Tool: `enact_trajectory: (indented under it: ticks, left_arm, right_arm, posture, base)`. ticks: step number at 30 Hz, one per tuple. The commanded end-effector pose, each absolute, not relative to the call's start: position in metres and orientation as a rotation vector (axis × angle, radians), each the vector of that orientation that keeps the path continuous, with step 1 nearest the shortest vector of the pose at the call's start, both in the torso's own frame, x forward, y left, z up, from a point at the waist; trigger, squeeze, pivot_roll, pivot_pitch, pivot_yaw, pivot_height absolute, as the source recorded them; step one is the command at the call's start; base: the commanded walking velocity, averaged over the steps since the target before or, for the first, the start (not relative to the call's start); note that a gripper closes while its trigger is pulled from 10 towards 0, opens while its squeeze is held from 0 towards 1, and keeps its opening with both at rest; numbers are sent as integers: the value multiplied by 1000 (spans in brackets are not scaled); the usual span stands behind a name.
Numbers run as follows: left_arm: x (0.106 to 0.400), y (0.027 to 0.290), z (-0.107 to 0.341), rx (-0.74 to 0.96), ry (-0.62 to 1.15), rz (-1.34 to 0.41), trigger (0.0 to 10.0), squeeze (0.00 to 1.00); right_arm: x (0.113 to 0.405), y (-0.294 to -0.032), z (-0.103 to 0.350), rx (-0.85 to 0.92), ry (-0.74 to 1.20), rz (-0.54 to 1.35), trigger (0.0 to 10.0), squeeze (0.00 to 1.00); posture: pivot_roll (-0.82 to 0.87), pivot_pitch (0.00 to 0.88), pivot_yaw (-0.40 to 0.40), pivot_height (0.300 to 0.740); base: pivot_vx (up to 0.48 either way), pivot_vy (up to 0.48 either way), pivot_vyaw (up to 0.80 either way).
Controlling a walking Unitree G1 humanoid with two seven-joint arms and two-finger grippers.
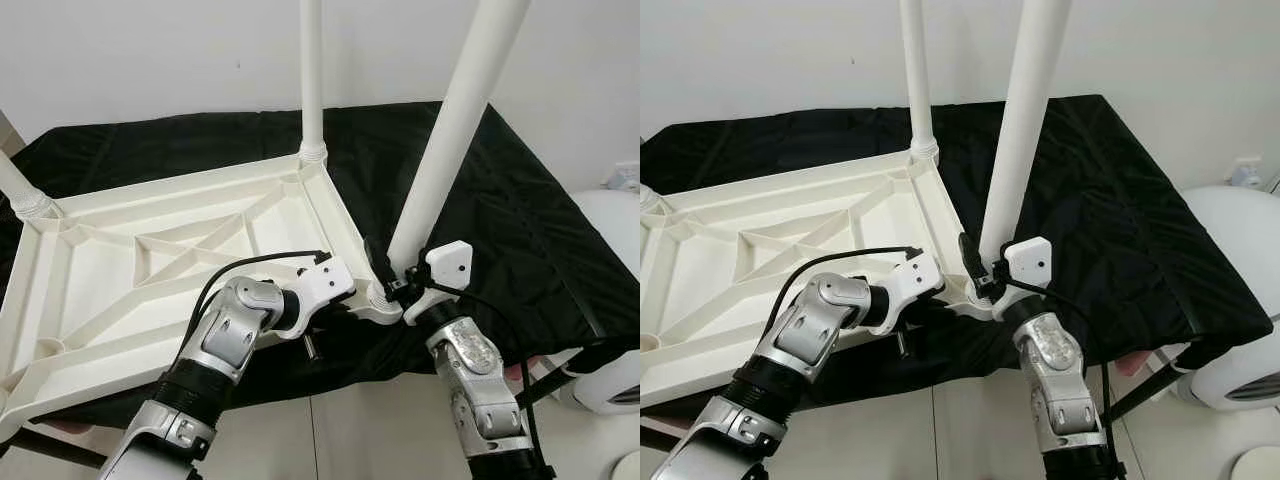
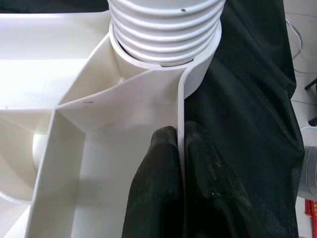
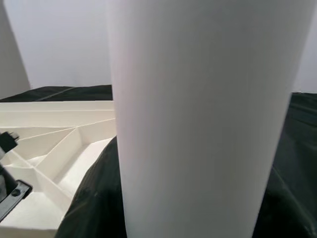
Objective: Building children table
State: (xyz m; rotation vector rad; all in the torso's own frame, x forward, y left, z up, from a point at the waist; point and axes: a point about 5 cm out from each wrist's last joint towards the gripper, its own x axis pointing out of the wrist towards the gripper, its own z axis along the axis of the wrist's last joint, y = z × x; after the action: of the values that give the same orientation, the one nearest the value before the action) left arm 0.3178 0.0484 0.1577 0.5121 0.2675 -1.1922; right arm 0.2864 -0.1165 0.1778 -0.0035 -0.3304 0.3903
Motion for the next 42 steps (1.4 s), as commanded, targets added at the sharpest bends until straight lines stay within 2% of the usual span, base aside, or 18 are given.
enact_trajectory:
  ticks: [1, 7, 42]
  left_arm:
    - [330, 57, 159, 514, 230, -954, 10000, 0]
    - [329, 57, 160, 515, 227, -955, 10000, 0]
    - [330, 58, 161, 516, 222, -950, 10000, 0]
  right_arm:
    - [283, -101, 151, 25, -186, 433, 10000, 0]
    - [285, -92, 152, 28, -182, 392, 10000, 0]
    - [286, -79, 149, -9, -142, 87, 10000, 0]
  posture:
    - [-127, 143, 69, 740]
    - [-120, 133, 64, 740]
    - [-111, 136, 60, 740]
  base:
    - [0, 0, 0]
    - [0, 0, 0]
    - [0, 0, 0]
